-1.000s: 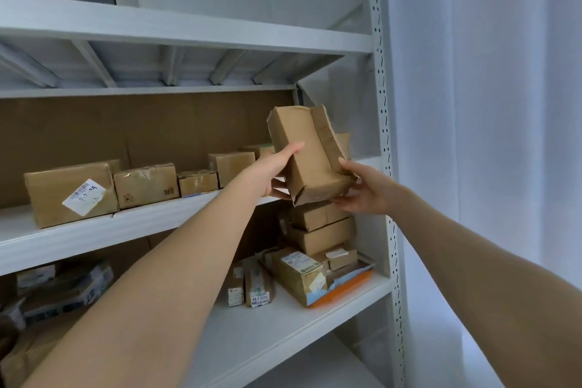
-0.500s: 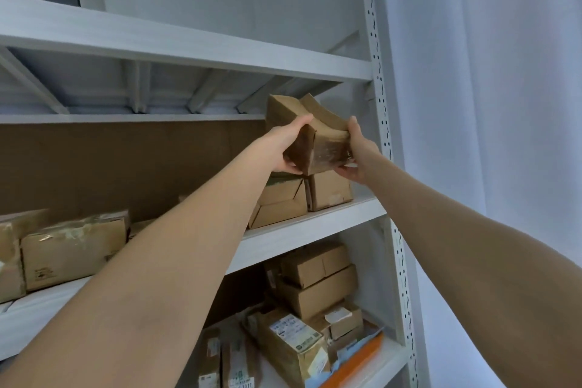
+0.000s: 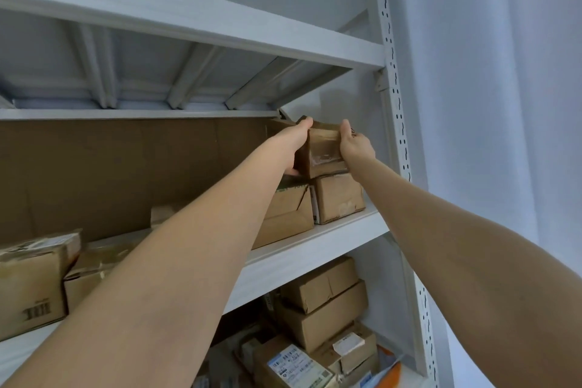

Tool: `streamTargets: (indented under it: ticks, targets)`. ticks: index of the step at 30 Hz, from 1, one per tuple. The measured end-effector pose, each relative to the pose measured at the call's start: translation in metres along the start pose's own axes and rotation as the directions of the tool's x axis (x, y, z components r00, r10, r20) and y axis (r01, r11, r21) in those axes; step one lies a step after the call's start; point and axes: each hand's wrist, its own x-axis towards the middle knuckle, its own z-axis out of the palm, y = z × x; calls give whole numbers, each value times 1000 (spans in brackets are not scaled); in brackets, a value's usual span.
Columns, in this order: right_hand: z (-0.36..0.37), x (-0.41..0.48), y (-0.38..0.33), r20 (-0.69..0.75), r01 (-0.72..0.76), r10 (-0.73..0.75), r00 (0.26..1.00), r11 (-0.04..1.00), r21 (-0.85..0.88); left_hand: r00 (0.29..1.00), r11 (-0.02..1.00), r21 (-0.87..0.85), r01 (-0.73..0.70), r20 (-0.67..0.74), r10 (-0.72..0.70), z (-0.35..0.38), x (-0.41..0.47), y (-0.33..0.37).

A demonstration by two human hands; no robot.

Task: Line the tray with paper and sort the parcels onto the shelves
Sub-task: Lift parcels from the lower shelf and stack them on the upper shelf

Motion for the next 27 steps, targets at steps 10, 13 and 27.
streamTargets:
  ticks: [10,13,27]
  targets:
    - [11,10,12,-25,7,-11,1000,987,-161,997,1000,27,-16,80,14,15,2,-4]
    - [10,6,14,-32,5,-14,999,967,-257,996,1000,7,7,85,-7,14,0,-6]
    - [-1,-108,-3,-25,149,-165,986,937,-316,831,859,428,-281,-338,441,-40,-90,-40]
